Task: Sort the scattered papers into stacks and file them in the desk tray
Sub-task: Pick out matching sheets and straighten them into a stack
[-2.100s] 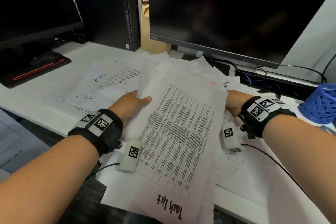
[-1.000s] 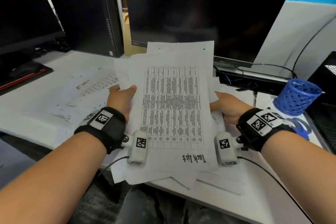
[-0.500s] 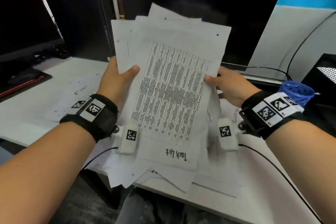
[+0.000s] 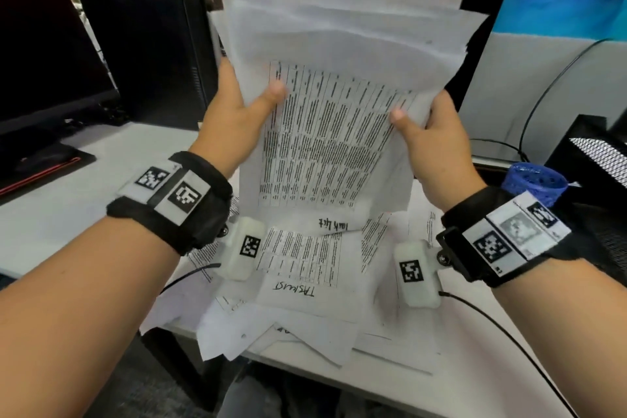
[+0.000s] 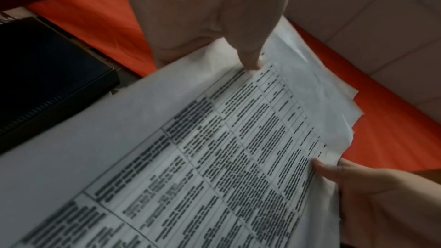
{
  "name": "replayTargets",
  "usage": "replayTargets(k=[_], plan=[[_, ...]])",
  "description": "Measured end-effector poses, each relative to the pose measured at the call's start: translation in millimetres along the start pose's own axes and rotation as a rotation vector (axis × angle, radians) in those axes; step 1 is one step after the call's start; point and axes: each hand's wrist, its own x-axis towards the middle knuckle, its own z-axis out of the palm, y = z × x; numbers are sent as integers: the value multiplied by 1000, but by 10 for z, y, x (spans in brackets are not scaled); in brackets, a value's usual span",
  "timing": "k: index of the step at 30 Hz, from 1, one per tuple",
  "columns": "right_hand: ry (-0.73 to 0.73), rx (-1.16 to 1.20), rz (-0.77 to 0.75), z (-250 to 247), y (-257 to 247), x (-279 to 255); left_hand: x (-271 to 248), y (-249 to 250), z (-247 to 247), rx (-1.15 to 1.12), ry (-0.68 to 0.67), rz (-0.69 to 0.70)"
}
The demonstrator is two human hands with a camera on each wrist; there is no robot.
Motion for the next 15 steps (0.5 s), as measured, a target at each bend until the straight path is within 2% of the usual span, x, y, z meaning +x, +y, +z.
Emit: replayTargets(k=[5, 8, 10, 12, 15], plan=[[55, 35, -40, 42, -137, 147, 62, -29, 20, 1, -2, -105], [96, 136, -166, 39, -363, 286, 68, -2, 38, 3, 4, -111], [126, 45, -331, 43, -491, 364, 53, -5, 48, -22, -10, -121], [88, -101, -433, 72, -592, 419, 31, -1, 44, -51, -33, -128], [11, -305, -377, 99, -645, 498, 0, -70, 24, -112, -50, -169]])
